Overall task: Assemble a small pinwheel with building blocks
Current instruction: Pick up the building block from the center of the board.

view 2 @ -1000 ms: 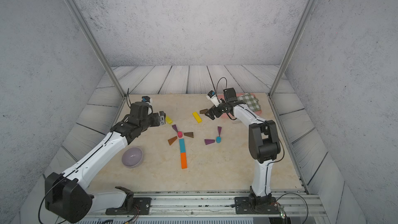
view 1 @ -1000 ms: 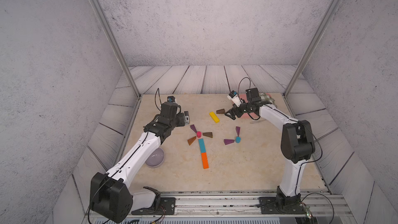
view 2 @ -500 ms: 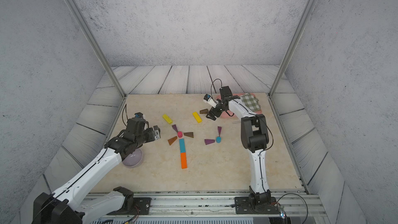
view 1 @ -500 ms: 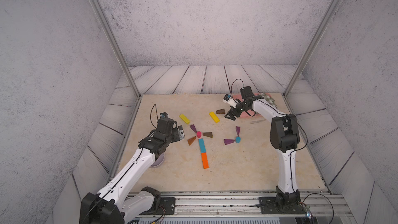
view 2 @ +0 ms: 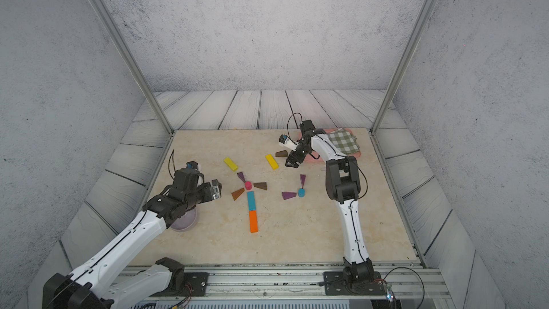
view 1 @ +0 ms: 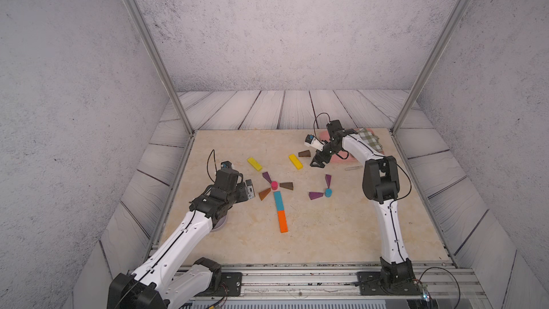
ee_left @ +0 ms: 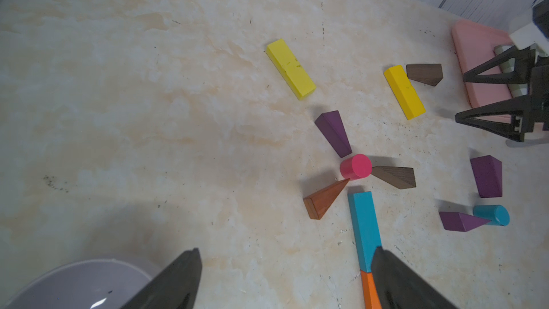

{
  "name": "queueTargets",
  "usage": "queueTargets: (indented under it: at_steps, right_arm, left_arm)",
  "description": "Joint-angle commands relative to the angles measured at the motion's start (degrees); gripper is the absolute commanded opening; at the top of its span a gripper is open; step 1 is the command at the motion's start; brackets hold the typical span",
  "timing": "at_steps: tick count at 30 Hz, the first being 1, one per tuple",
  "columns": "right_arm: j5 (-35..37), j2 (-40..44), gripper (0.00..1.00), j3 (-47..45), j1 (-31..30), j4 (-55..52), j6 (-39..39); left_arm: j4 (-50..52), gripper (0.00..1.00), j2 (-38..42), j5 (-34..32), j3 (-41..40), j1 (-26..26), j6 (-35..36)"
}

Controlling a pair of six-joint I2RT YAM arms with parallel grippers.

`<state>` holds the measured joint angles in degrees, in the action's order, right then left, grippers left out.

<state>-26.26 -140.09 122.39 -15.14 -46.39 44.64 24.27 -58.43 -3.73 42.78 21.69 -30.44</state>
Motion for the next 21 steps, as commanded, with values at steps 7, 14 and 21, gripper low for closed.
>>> queueTargets:
  at_steps: [7,14,21]
  right_arm:
    - [-0.1,-8.5,1.00,11.1,0.5,-2.1,-1.4]
    - [3.8,-12.7,0.99,15.5,-1.5,0.6,4.5]
    - [1.1,-16.6,0.93,21.5,-2.2,-0.1,10.1]
  left_arm:
    - [-0.7,0.96,0.2,1.1,-0.8,-0.3,0.8]
    - [-1.0,0.96,-0.1,1.6,-0.9,-0.4,0.8]
    - [-1.6,0.96,-1.1,2.6,-1.0,-0.3,1.2]
